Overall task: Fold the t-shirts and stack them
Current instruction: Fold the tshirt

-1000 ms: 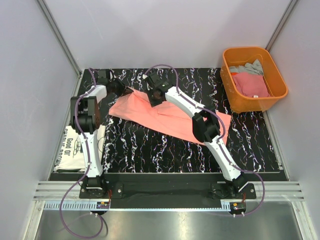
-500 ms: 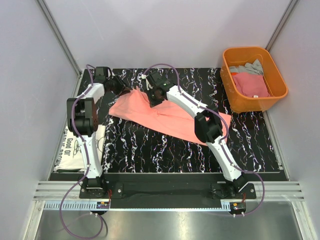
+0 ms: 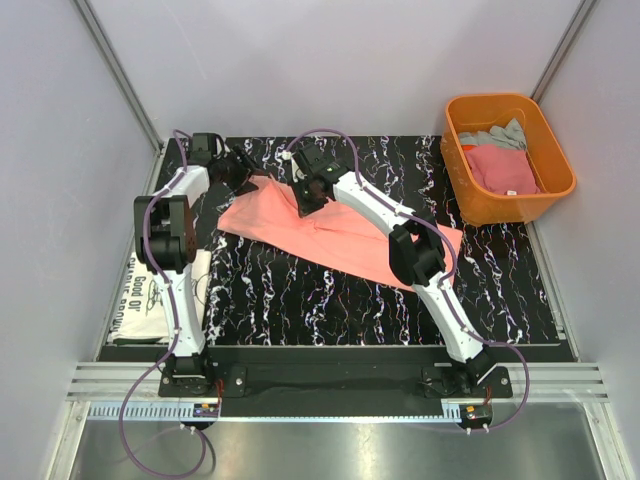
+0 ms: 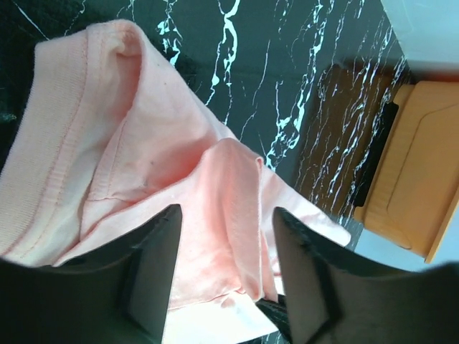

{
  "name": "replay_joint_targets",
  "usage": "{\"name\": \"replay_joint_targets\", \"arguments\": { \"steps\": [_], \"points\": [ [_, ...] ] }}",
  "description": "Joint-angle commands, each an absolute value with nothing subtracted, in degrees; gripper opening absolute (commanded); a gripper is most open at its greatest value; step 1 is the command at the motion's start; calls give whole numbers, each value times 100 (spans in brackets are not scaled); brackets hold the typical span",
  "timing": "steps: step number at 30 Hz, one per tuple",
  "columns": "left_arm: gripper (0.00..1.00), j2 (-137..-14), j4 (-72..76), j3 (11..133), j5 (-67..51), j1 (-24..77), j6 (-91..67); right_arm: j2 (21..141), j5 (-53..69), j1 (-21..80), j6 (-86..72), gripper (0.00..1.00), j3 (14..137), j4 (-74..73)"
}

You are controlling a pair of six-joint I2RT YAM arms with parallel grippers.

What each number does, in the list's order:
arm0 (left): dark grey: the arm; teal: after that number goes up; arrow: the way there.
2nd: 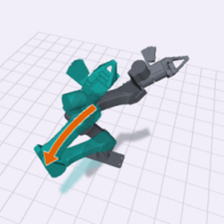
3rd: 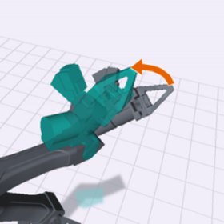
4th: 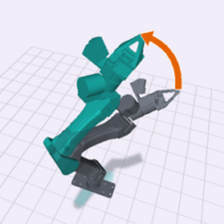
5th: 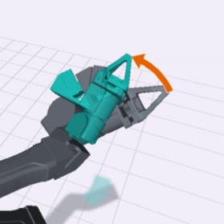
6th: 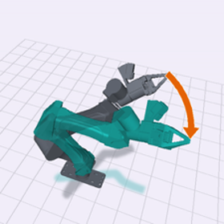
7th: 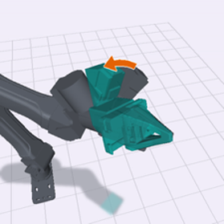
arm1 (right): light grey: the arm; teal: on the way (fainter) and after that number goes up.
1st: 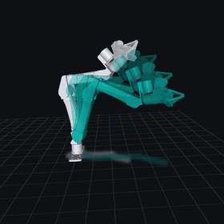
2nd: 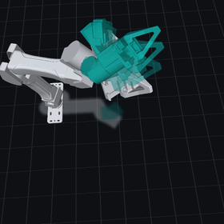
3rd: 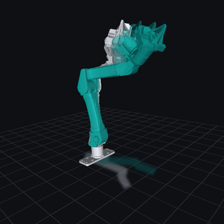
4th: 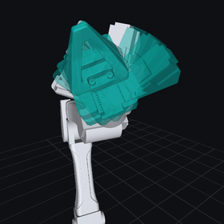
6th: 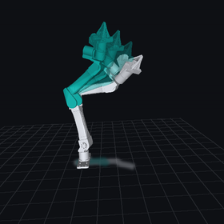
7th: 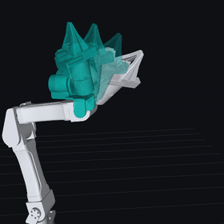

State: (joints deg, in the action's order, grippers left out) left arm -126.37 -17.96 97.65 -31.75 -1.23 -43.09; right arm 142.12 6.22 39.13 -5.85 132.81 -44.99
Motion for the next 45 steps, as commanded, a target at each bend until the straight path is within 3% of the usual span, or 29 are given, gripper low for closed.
{"name": "replay_joint_targets", "arguments": {
  "steps": [1, 2, 6, 16, 22, 23, 24, 28, 35, 45],
  "points": [
    [66, -12577, -1688, 10037, -3287, -79, -4648, 13772, 826, 3894, -536, 0, 13263, -4526],
    [72, -12560, -1696, 10028, -3183, -62, -4710, 13781, 835, 3902, -554, 0, 13245, -4518],
    [74, -12463, -1688, 9984, -2927, -26, -5000, 13764, 861, 3902, -554, 0, 13193, -4518],
    [61, -12858, -1907, 10230, -2918, 141, -5397, 13720, 870, 3902, -571, 0, 13113, -4526],
    [60, -12867, -2153, 10353, -2795, 158, -5159, 13728, 853, 3902, -589, 0, 13166, -4526],
    [56, -12876, -2153, 10362, -2812, 150, -5150, 13720, 861, 3902, -589, 0, 13166, -4526],
    [37, -12893, -2162, 10380, -2830, 149, -5116, 13711, 861, 3902, -598, 0, 13149, -4518],
    [0, -12815, -2285, 10424, -2769, 141, -4958, 13632, 888, 3902, -615, 0, 13035, -4527],
    [0, -11858, -2575, 9740, -2092, 123, -4149, 13518, 993, 3902, -606, 0, 12850, -4553],
    [0, -11549, -2619, 9009, -1978, 18, -3920, 13711, 1204, 3902, -642, 1, 12832, -4649]
  ]
}}
